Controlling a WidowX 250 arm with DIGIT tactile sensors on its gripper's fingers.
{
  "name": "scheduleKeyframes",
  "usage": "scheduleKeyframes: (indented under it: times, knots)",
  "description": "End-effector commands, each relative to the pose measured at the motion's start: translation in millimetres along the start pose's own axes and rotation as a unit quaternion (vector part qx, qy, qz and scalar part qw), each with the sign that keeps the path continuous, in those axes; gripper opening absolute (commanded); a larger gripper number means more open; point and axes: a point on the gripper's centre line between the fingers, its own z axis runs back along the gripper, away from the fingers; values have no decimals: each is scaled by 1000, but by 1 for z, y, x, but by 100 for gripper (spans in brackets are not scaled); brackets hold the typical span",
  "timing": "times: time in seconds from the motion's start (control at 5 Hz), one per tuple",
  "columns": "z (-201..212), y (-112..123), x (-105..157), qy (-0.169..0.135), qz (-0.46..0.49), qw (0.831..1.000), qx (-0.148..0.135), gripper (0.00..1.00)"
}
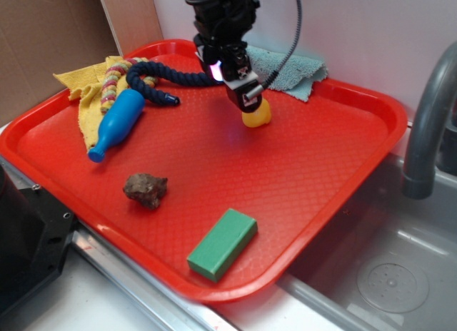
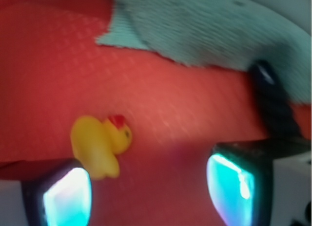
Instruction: Grab the yellow duck.
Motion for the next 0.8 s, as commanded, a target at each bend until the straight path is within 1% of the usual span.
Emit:
scheduleKeyframes:
  times: [0.0, 0.2, 0.4, 0.6]
  knots:
    - [2, -18, 16, 9, -107, 994, -16, 100]
    - [-4, -17, 16, 14, -132, 991, -21, 100]
    - [-20, -18, 17, 39, -136, 990, 20, 98]
    - [-28, -13, 18, 49, -127, 990, 33, 0]
